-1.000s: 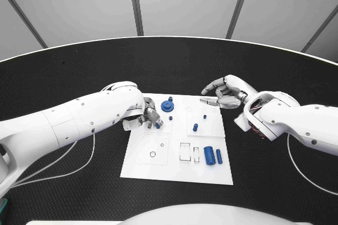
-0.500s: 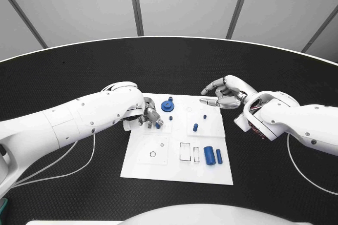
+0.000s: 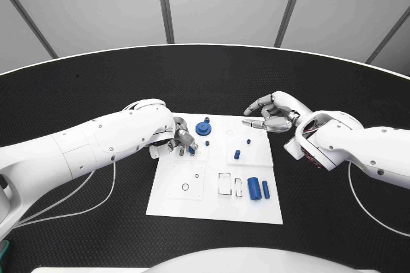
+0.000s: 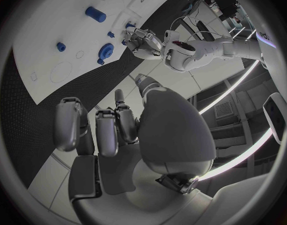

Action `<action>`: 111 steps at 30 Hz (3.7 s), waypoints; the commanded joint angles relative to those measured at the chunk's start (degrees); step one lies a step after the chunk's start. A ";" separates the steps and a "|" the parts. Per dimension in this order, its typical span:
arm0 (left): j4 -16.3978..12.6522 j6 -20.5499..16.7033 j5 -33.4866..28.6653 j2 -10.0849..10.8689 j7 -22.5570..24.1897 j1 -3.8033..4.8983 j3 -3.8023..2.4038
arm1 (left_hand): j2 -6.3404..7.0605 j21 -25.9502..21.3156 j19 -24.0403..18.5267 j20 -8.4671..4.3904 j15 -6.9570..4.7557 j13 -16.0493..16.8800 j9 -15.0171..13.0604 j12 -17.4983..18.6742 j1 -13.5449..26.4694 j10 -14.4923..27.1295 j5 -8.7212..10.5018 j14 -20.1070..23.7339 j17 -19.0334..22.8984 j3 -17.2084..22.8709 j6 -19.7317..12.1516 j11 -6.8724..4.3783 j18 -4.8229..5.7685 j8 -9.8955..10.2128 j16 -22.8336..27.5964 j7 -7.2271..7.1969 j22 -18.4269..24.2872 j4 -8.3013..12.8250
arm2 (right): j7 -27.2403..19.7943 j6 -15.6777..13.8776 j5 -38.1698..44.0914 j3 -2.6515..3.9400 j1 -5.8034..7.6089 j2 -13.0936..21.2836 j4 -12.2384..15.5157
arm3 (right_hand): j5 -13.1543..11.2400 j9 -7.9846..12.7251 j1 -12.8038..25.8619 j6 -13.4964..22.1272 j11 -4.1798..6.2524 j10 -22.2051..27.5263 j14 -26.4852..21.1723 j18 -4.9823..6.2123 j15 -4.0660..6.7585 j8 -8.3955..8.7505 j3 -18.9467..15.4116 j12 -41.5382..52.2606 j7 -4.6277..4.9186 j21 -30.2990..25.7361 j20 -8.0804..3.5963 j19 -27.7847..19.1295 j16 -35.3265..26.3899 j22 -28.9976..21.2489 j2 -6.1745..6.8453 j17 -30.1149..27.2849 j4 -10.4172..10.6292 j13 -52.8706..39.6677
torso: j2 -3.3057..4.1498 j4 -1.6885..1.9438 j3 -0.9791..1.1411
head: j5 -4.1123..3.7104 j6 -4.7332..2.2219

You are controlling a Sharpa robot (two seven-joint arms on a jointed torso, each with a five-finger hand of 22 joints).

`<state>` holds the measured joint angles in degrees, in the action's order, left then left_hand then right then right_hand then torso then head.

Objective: Assemble the parts on the task board

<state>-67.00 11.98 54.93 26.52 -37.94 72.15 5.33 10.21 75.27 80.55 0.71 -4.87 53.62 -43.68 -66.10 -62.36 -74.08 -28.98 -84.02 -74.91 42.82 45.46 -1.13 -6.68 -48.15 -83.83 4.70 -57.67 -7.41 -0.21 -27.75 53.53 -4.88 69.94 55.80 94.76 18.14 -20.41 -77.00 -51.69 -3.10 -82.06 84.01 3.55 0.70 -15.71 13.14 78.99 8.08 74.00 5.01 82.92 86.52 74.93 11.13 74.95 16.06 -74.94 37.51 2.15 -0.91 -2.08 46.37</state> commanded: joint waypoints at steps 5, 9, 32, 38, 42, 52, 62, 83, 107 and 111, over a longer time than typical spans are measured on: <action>0.23 0.00 -0.09 -0.14 -0.19 0.00 0.00 | -2.55 -0.37 -0.29 0.22 0.27 -0.15 -0.32 -0.06 -1.89 0.94 5.58 -3.37 -6.00 6.77 -2.32 0.27 0.70 0.02 0.27 -0.94 0.13 6.18 | 0.01 0.02 0.00 0.00 0.00 0.00 0.00 | 0.48 0.06 -0.45 -0.09 0.06 -0.17 4.21 0.49 0.55 -0.34 0.50 0.12 -0.13 -0.15 -0.39 0.04 -0.30 1.36 0.01 7.10 -0.04 -5.10 | 0.03 0.02 -0.01 | -0.05 -0.02; 0.28 0.17 -0.10 -0.19 -0.27 0.00 0.00 | -2.57 -0.35 -0.27 0.24 0.29 -0.15 -0.32 -0.10 -1.91 0.96 6.02 -3.37 -6.01 6.87 -2.36 0.28 0.71 0.03 0.28 -0.92 0.08 6.18 | 0.03 0.04 0.00 0.00 0.00 0.01 0.02 | 0.71 0.07 -0.50 -0.08 0.06 -0.21 4.22 0.50 0.55 -0.35 0.60 0.16 -0.12 -0.19 -0.39 0.03 -0.29 1.34 -0.01 7.13 -0.04 -5.15 | 0.03 0.03 -0.01 | -0.04 -0.06; -1.40 2.14 -0.12 0.73 0.56 0.00 -0.01 | -2.08 -0.28 -0.20 0.34 0.20 -0.07 -0.42 -0.37 -2.38 0.76 6.42 -3.38 -6.05 7.30 -2.04 0.17 0.74 -0.20 0.26 -1.03 -0.05 7.03 | 0.04 0.13 0.01 0.00 0.00 0.00 0.00 | 0.85 0.08 -0.51 -0.07 0.05 -0.21 4.22 0.50 0.55 -0.36 0.64 0.16 -0.12 -0.22 -0.39 0.03 -0.29 1.32 0.00 7.12 -0.04 -5.15 | 0.00 0.06 -0.02 | 0.01 0.00; -1.38 2.32 -0.10 0.81 0.62 0.00 -0.02 | -1.99 -0.28 -0.20 0.35 0.18 -0.20 -0.43 -0.31 -2.44 0.78 6.44 -3.37 -6.04 7.34 -1.98 0.15 0.74 -0.24 0.27 -1.05 -0.06 7.16 | 0.03 0.13 0.01 0.00 -0.01 -0.03 -0.03 | 1.02 0.08 -0.51 -0.06 0.05 -0.21 4.22 0.51 0.55 -0.37 0.68 0.16 -0.11 -0.27 -0.40 0.02 -0.30 1.29 0.02 7.12 -0.03 -5.15 | 0.01 0.03 0.00 | 0.05 0.00; -1.34 2.34 -0.06 0.80 0.63 0.00 -0.02 | -1.99 -0.28 -0.20 0.35 0.18 -0.20 -0.43 -0.31 -2.44 0.78 6.44 -3.37 -6.04 7.34 -1.98 0.15 0.74 -0.24 0.27 -1.05 -0.06 7.16 | 0.02 0.12 0.01 0.00 -0.01 -0.03 -0.03 | 1.02 0.08 -0.51 -0.06 0.05 -0.21 4.22 0.51 0.55 -0.37 0.68 0.16 -0.11 -0.27 -0.40 0.02 -0.30 1.29 0.02 7.12 -0.03 -5.15 | 0.02 0.00 0.01 | 0.05 0.03; -1.34 3.12 0.35 0.86 0.41 0.00 -0.02 | -1.85 -0.25 -0.17 0.38 0.15 -0.14 -0.45 -0.41 -2.56 0.66 6.38 -3.38 -6.07 7.45 -1.83 0.11 0.75 -0.31 0.26 -1.08 -0.12 7.39 | 0.04 0.14 0.01 0.00 -0.01 0.01 -0.02 | 1.02 0.08 -0.51 -0.06 0.05 -0.21 4.22 0.51 0.55 -0.37 0.68 0.16 -0.11 -0.27 -0.40 0.02 -0.30 1.29 0.02 7.12 -0.03 -5.15 | 0.02 0.05 -0.01 | 0.04 0.18; -1.25 3.35 0.53 0.95 0.13 0.00 -0.02 | -1.72 -0.18 -0.12 0.39 0.12 0.12 -0.46 -0.64 -2.66 0.44 6.27 -3.39 -6.08 7.60 -1.68 0.07 0.77 -0.37 0.26 -1.11 -0.25 7.61 | 0.01 0.15 0.01 0.00 -0.01 -0.01 -0.06 | 1.02 0.08 -0.51 -0.06 0.05 -0.21 4.22 0.51 0.55 -0.37 0.68 0.16 -0.11 -0.27 -0.40 0.02 -0.30 1.29 0.02 7.12 -0.03 -5.15 | -0.02 -0.01 0.00 | 0.08 0.19; -1.43 3.83 0.58 1.10 0.33 0.01 -0.02 | -1.48 -0.09 -0.05 0.41 0.08 0.73 -0.46 -1.13 -2.73 0.02 6.14 -3.38 -6.08 7.79 -1.48 0.03 0.80 -0.44 0.26 -1.15 -0.42 7.89 | -0.01 0.20 0.01 0.00 -0.01 -0.05 -0.20 | 1.02 0.08 -0.51 -0.06 0.05 -0.21 4.22 0.51 0.55 -0.37 0.68 0.16 -0.11 -0.27 -0.40 0.02 -0.30 1.29 0.02 7.12 -0.03 -5.15 | 0.02 -0.02 0.02 | 0.05 0.18; -1.44 5.02 0.60 0.99 0.54 0.01 -0.02 | -1.24 -0.03 0.00 0.41 0.06 0.84 -0.47 -1.27 -2.75 -0.12 6.14 -3.38 -6.07 7.85 -1.36 0.01 0.82 -0.48 0.27 -1.16 -0.53 8.09 | -0.06 0.41 0.01 0.00 -0.02 -0.25 -0.44 | 1.33 0.11 -0.48 -0.04 0.04 -0.22 4.21 0.51 0.54 -0.42 0.81 0.17 -0.10 -0.31 -0.40 0.05 -0.33 1.29 0.12 7.08 0.00 -5.16 | -0.03 0.00 0.05 | -0.06 0.21; -1.45 5.01 0.60 0.99 0.59 0.01 -0.02 | -1.24 -0.03 0.00 0.41 0.06 0.84 -0.47 -1.27 -2.75 -0.12 6.14 -3.38 -6.07 7.85 -1.36 0.01 0.82 -0.48 0.27 -1.16 -0.53 8.09 | -0.07 0.42 0.01 0.00 -0.02 -0.28 -0.49 | 1.33 0.11 -0.48 -0.04 0.04 -0.22 4.21 0.51 0.54 -0.42 0.81 0.17 -0.10 -0.31 -0.40 0.05 -0.33 1.29 0.12 7.08 0.00 -5.16 | -0.01 0.01 0.03 | -0.10 0.21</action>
<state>-68.44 17.00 55.53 27.51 -37.37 72.16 5.31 9.32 75.23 80.55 0.72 -4.68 54.37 -44.17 -67.05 -64.27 -73.83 -22.56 -83.83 -74.90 43.76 43.86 -1.00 -6.69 -48.81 -83.83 3.66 -58.15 -6.60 -0.28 -27.33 53.54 -4.88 69.93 55.53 94.27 19.30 -20.35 -76.99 -51.69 -3.11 -82.06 84.01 3.54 0.70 -15.94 13.47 78.99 8.08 74.00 5.01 82.92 86.52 74.90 11.12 74.90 16.05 -74.95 37.47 2.16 -0.86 -2.14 46.59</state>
